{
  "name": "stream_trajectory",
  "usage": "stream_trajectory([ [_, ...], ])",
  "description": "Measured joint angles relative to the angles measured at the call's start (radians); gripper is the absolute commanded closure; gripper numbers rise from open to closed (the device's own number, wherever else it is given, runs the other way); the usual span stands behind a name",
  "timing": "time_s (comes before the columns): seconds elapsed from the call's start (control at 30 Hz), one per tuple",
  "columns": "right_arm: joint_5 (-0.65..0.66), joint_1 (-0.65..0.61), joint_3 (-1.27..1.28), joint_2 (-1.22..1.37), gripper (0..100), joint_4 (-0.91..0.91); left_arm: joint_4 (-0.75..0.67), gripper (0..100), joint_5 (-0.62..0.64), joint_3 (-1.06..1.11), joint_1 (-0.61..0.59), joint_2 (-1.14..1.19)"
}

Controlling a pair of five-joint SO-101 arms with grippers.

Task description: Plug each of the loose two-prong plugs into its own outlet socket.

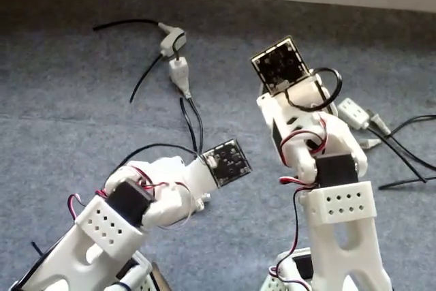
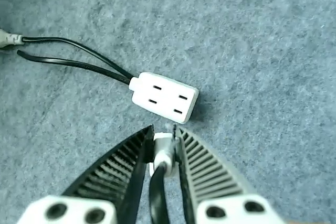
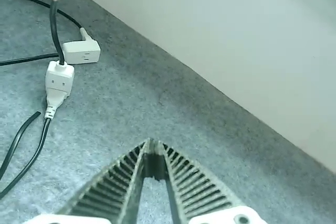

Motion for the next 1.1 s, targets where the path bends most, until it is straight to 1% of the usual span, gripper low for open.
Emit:
stream_trajectory([
  [0.13, 0.0, 0.078, 0.0, 0.0, 99.1, 0.0, -0.041, 99, -0.025, 0.0, -0.097, 0.032],
  [0.23, 0.0, 0.147, -0.02, 0.0, 99.1, 0.0, -0.086, 99, -0.072, 0.0, -0.152, 0.086],
  [0.4, 0.0, 0.281, -0.107, 0.063, 99.1, 0.0, -0.158, 99, -0.084, 0.0, -0.16, 0.199],
  [0.53, -0.008, 0.385, -0.199, 0.187, 99.1, 0.006, -0.189, 99, -0.084, 0.0, -0.166, 0.216],
  [0.6, -0.037, 0.431, -0.27, 0.255, 99.1, 0.044, -0.204, 99, -0.084, 0.0, -0.164, 0.218],
  [0.7, -0.078, 0.468, -0.391, 0.339, 99.1, 0.133, -0.221, 99, -0.084, 0.002, -0.157, 0.224],
  [0.87, -0.091, 0.477, -0.542, 0.413, 99.1, 0.256, -0.227, 99, -0.083, 0.02, -0.071, 0.224],
  [1.03, -0.091, 0.488, -0.614, 0.414, 99.1, 0.327, -0.256, 99, 0.023, 0.031, -0.003, 0.224],
  [1.1, -0.091, 0.493, -0.623, 0.414, 99.1, 0.336, -0.284, 99, 0.04, 0.063, 0.015, 0.224],
])
